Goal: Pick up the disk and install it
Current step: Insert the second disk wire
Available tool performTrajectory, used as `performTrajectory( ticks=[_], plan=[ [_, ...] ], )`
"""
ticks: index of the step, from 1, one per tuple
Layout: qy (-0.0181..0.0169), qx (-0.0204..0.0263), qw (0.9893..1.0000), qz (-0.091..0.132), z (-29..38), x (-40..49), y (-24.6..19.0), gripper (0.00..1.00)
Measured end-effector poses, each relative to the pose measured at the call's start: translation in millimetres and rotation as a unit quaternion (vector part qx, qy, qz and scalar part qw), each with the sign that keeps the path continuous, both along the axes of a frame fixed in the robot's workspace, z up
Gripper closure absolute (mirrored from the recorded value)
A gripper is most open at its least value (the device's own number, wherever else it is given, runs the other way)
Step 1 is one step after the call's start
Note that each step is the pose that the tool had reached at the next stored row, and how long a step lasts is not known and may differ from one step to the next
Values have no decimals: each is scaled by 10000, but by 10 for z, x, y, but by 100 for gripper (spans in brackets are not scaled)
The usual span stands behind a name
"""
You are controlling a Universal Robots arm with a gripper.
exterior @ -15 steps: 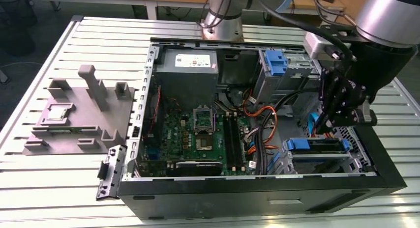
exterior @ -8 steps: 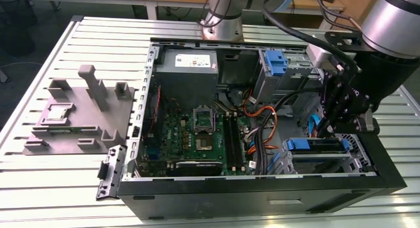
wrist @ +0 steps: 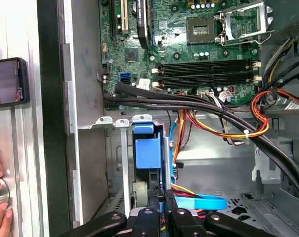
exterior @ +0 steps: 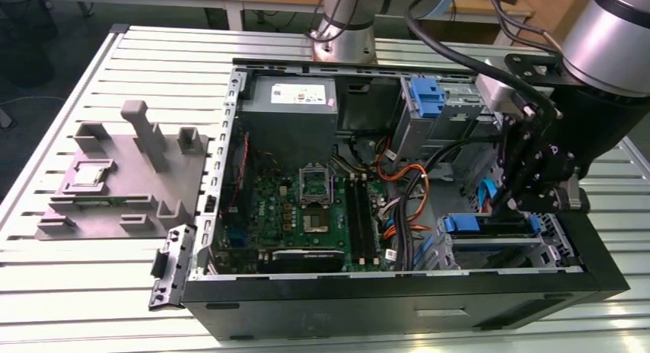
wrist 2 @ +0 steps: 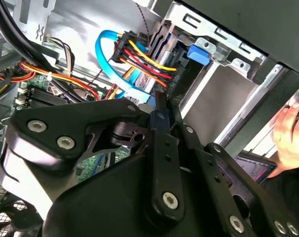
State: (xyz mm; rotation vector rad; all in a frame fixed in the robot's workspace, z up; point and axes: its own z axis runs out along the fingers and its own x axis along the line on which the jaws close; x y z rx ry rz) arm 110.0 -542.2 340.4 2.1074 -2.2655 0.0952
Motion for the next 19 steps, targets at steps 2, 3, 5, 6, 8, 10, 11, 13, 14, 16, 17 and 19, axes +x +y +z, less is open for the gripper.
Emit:
performTrajectory(
  ticks=[2,3,5,6,8,10,11,13,14,16,17,19],
  plan=[
    [0,0,10000,0,-4,4,-7,84],
    [0,1,10000,0,-7,5,-9,84],
    [0,0,10000,0,-12,7,-13,84],
    [0,-1,10000,0,-16,7,-15,84],
    [0,-1,10000,0,-27,8,-17,84],
    [0,-1,10000,3,-39,8,-17,84],
    [0,0,10000,8,-45,8,-17,84],
    [0,-2,10000,15,-54,9,-17,84],
    [0,-2,10000,17,-58,9,-17,84],
    [0,-3,10000,19,-65,11,-17,84],
    [0,-3,10000,19,-68,13,-17,84],
    [0,-2,10000,19,-69,14,-17,84]
  ],
)
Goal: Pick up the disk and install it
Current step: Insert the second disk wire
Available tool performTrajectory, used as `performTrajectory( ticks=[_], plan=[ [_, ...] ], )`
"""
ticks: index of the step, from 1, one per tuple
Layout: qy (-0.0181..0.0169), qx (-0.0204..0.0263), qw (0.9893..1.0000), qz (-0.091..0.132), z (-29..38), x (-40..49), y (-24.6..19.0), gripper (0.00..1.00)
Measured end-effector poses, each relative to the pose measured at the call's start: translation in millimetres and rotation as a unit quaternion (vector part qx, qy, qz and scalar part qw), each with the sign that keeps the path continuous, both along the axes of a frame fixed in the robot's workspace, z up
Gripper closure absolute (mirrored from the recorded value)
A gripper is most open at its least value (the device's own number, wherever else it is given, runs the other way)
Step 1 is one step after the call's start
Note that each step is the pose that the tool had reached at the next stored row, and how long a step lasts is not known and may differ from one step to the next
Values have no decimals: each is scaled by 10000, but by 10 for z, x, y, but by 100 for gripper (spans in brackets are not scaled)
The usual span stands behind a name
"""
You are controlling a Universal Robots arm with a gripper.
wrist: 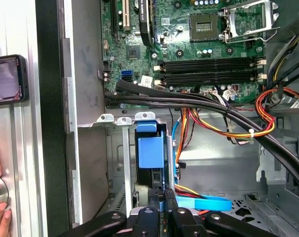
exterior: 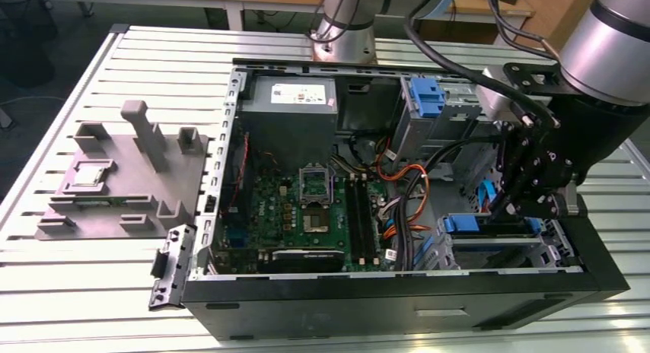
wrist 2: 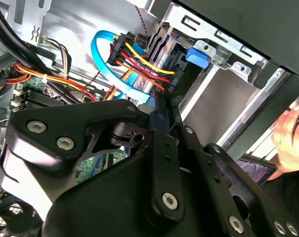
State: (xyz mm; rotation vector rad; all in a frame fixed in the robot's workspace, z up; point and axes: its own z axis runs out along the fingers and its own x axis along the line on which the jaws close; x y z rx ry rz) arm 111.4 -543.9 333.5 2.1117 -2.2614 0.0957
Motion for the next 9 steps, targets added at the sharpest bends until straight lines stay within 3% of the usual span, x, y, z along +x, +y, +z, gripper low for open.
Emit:
performTrajectory(
  ticks=[9],
  plan=[
    [-22,2,10000,4,18,0,0,84]
  ],
)
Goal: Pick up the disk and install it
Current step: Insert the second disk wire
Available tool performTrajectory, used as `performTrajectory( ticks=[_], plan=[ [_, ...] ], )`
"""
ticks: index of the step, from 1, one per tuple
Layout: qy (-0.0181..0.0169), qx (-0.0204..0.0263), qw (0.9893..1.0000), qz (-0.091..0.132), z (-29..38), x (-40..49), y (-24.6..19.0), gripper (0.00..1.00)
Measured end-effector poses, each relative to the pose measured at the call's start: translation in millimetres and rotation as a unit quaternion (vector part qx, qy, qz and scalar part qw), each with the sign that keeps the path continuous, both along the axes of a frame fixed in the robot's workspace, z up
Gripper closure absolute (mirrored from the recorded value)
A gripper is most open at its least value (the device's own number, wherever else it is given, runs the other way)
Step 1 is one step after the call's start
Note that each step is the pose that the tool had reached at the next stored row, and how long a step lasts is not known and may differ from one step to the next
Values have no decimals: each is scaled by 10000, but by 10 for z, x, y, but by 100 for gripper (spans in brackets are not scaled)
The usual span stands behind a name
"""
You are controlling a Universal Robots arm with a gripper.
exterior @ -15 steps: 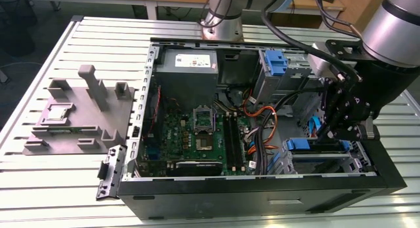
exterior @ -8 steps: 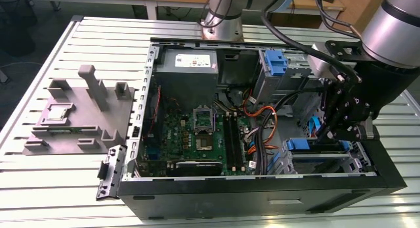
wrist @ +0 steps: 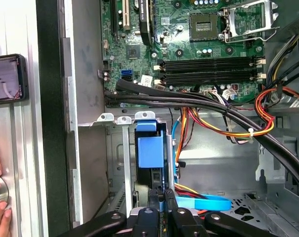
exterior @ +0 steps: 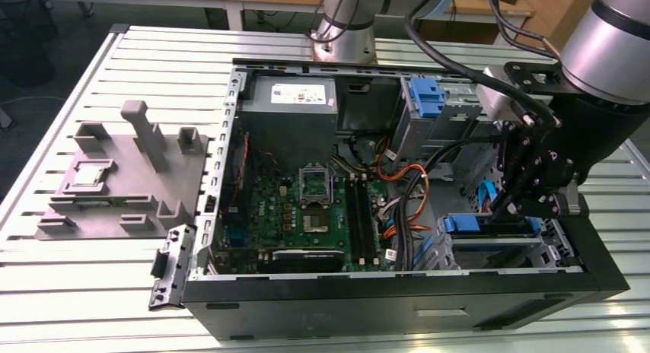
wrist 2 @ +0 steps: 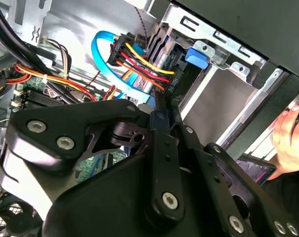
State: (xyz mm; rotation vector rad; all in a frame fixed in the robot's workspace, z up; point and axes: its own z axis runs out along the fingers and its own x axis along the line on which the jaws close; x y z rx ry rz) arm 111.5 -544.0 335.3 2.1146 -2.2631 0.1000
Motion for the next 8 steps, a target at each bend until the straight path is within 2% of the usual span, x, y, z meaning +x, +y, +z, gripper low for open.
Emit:
performTrajectory(
  ticks=[4,8],
  plan=[
    [-4,2,10000,0,-8,0,0,84],
    [-4,30,10000,0,-32,-1,-2,84]
  ],
)
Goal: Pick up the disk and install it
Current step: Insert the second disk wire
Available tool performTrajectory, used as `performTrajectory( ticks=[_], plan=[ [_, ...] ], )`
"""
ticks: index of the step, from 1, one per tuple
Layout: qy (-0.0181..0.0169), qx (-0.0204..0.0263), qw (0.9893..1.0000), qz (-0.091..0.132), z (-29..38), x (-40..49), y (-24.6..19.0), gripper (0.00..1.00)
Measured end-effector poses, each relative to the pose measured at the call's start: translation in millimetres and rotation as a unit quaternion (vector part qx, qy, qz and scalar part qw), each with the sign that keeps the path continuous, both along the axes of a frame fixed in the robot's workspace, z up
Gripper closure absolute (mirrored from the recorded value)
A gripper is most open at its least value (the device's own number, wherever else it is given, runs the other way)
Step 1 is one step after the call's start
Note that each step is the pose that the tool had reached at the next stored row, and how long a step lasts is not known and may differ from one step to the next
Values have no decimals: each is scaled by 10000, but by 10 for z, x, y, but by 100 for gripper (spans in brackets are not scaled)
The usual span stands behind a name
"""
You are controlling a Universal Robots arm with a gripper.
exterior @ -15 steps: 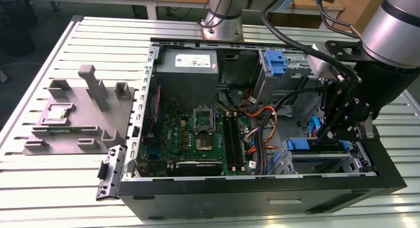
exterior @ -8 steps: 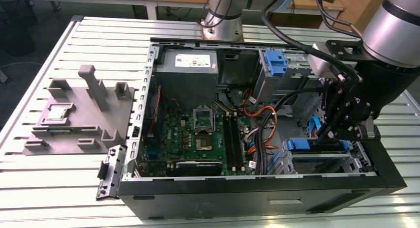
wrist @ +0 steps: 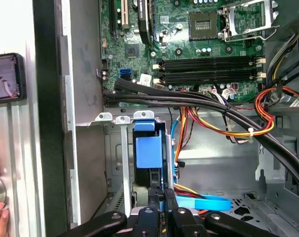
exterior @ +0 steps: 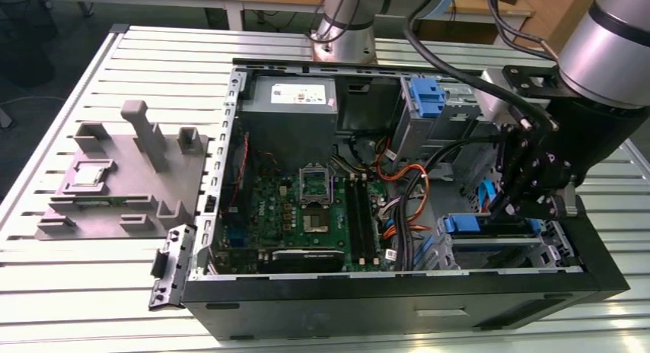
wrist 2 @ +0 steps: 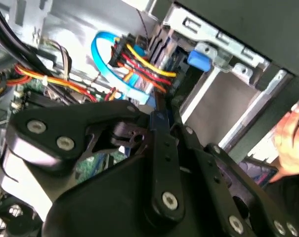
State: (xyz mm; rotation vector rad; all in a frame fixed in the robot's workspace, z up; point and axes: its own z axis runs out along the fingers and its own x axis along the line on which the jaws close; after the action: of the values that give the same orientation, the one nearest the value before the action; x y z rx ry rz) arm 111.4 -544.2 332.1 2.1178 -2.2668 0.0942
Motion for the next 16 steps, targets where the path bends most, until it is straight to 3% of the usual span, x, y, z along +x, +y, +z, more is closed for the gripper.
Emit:
performTrajectory(
  ticks=[4,7,16],
  plan=[
    [0,16,10000,0,-16,0,-3,84],
    [1,59,10000,0,-48,1,-25,84],
    [0,91,10000,1,-40,3,-29,83]
  ],
)
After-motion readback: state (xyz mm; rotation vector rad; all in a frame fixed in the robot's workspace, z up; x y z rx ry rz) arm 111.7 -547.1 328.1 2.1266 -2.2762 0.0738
